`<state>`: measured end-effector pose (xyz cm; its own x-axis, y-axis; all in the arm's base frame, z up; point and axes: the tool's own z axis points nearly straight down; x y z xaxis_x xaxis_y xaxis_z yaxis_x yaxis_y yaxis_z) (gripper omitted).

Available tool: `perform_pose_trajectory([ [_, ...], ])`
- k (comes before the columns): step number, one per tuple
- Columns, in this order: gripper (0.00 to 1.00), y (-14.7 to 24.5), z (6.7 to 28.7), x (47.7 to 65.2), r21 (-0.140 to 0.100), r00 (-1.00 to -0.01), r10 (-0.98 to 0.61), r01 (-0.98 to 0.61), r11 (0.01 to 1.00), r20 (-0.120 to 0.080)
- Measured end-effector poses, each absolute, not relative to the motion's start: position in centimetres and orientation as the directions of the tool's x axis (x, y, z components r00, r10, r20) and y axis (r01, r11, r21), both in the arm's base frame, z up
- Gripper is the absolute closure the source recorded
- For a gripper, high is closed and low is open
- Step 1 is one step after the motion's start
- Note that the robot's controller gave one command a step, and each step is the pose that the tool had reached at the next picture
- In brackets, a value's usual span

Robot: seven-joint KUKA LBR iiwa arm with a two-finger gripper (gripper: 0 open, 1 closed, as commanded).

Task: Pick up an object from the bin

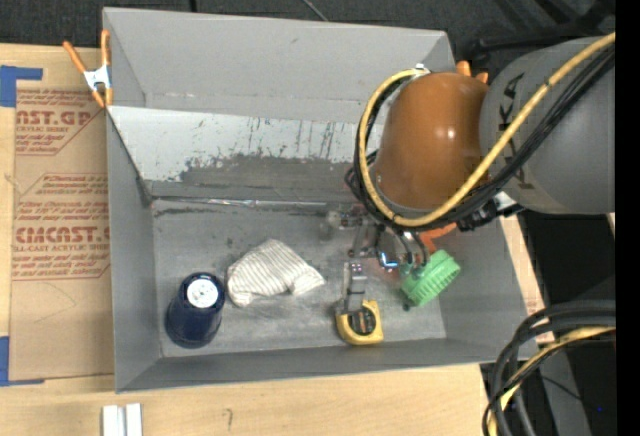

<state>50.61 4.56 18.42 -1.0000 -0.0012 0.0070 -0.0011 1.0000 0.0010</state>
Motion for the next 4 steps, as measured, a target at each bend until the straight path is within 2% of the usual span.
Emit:
perform_pose_trajectory([
  [1, 0.0, 4.5, 18.9, 50.8, 0.001, -1.0, -0.001, -0.001, 1.0, -0.001],
  [2, 0.0, 8.0, 14.0, 52.6, 0.002, -1.0, 0.024, 0.024, 1.0, -0.009],
  [3, 1.0, 12.9, 9.3, 52.8, 0.001, -0.983, -0.183, -0.183, 0.983, 0.0],
  [4, 1.0, 12.9, 9.3, 52.8, 0.002, -0.983, -0.182, -0.182, 0.983, 0.0],
])
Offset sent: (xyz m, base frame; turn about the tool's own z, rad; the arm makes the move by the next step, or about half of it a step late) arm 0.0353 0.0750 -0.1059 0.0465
